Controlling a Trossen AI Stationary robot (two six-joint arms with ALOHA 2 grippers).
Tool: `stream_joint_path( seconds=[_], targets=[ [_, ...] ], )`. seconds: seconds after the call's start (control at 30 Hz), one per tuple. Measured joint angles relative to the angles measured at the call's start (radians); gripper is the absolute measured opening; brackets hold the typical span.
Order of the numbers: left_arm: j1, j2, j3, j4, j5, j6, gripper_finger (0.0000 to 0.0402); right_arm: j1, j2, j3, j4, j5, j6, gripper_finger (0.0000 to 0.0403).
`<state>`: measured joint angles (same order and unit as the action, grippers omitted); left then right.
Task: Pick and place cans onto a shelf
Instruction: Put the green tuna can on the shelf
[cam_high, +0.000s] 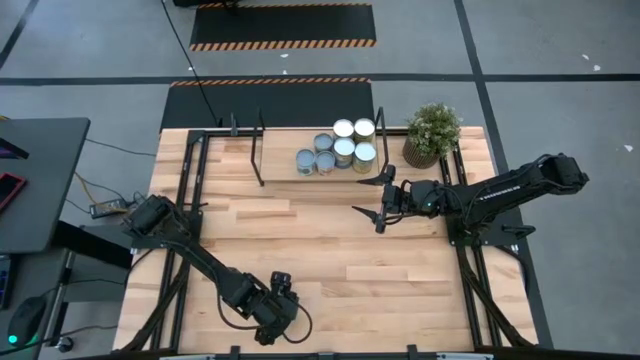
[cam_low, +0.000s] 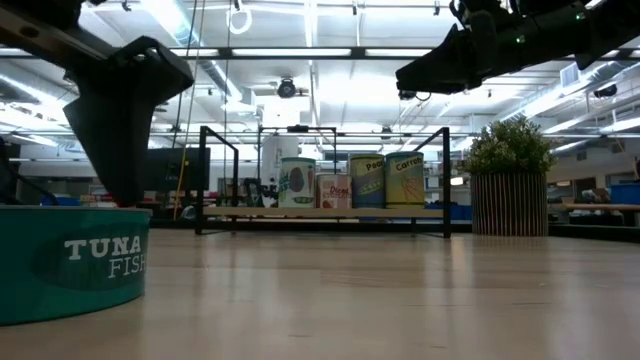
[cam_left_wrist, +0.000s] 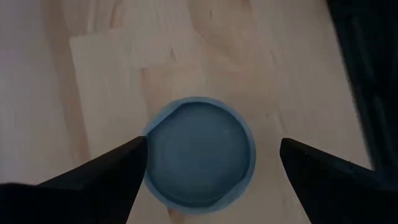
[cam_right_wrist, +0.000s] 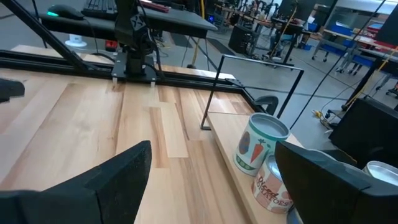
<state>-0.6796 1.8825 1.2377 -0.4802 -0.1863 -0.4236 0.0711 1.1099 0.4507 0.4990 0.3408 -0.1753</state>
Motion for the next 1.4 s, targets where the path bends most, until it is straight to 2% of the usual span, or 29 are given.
stream_joint_path(
  seconds=[0.53,0.9,1.1,1.4],
  targets=[
    [-0.008,-0.003,0.0,0.016,-0.031,0.027,0.0373,0.0,0.0,0.0,-0.001,0.0,0.0,0.0348],
    [0.019,-0.005,0.013,0.008,-0.094,0.026,0.0373,0.0,0.0,0.0,0.0,-0.002,0.004,0.0348],
    [0.047,0.016,0.013,0.004,-0.072,-0.047,0.0374,0.0,0.0,0.0,0.0,-0.002,0.003,0.0348],
    [0.077,0.017,0.013,0.001,0.042,-0.109,0.0398,0.0,0.0,0.0,0.0,-0.003,0.002,0.0348]
  ],
)
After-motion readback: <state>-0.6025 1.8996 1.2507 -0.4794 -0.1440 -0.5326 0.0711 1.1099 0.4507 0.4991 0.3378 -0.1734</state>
